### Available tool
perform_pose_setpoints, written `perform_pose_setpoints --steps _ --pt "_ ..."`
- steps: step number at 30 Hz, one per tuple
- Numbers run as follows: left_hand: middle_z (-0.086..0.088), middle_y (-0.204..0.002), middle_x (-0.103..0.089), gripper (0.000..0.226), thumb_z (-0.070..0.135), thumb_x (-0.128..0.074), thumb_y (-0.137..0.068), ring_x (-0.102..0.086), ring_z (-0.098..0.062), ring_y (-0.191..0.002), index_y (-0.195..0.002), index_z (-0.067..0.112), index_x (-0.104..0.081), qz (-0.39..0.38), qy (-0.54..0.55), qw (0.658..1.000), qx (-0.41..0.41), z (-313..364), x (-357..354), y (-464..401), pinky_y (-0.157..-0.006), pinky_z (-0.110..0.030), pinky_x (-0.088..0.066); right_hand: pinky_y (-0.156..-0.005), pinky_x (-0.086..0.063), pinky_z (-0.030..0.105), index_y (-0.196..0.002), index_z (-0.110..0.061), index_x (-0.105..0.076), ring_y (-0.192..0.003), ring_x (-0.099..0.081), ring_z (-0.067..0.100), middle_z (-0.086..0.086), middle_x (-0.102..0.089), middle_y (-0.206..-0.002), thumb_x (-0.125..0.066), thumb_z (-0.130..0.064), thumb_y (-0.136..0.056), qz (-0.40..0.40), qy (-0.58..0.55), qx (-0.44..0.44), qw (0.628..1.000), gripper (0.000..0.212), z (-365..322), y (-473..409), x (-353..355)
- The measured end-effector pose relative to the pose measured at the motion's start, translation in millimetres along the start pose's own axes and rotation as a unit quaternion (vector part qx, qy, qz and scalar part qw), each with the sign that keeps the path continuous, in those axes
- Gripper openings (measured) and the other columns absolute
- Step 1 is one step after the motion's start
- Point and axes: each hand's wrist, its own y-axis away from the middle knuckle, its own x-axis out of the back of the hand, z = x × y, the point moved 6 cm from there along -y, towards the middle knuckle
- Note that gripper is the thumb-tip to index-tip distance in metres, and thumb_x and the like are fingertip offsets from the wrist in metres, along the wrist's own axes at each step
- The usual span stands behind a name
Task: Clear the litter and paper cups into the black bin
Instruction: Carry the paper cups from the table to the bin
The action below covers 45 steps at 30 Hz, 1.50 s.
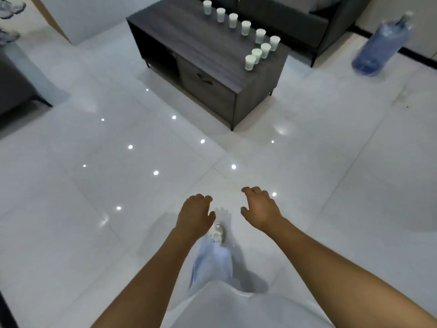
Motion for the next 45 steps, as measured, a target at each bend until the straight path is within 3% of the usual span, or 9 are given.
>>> perform_pose_setpoints --steps 16,29,36,45 --pt "-0.007 -0.127 -0.053 0.046 0.031 -0.05 -0.094 -0.047 -0.023 -0.119 -0.137 0.015 -0.044 -0.013 -0.014 0.996 -0.088 95.5 144.9 -341.5 -0.098 -0.028 -0.038 -0.092 -0.043 0.037 -0.144 -0.02 -0.032 -0.121 -0.043 0.028 0.007 -0.042 -0.138 -0.051 -0.027 -0.092 0.043 -0.075 -0.078 0.993 0.056 92.7 -256.8 194.2" --pt "-0.006 -0.131 -0.055 0.044 0.033 -0.056 -0.092 -0.05 -0.024 -0.12 -0.133 0.017 -0.05 0.013 0.038 0.999 -0.023 214.3 217.7 -595.9 -0.101 -0.032 -0.041 -0.094 -0.043 0.035 -0.145 -0.02 -0.031 -0.124 -0.043 0.027 0.006 -0.042 -0.141 -0.054 -0.027 -0.093 0.033 -0.055 -0.045 0.997 0.058 221.0 -472.7 365.5" --pt "-0.007 -0.124 -0.057 0.038 0.03 -0.055 -0.091 -0.05 -0.025 -0.114 -0.126 0.016 -0.054 -0.013 0.058 0.998 0.018 208.4 248.2 -712.7 -0.095 -0.032 -0.044 -0.095 -0.045 0.037 -0.142 -0.018 -0.034 -0.122 -0.043 0.029 0.009 -0.043 -0.138 -0.054 -0.027 -0.093 0.01 -0.034 -0.02 0.999 0.054 231.6 -602.6 426.1" --pt "-0.009 -0.128 -0.052 0.04 0.029 -0.053 -0.092 -0.044 -0.027 -0.121 -0.13 0.016 -0.051 -0.031 0.075 0.994 0.073 183.9 300.0 -862.0 -0.101 -0.035 -0.04 -0.092 -0.043 0.039 -0.134 -0.014 -0.038 -0.12 -0.042 0.03 0.011 -0.044 -0.134 -0.054 -0.026 -0.093 -0.029 -0.012 -0.016 0.999 0.046 224.0 -760.7 486.2"
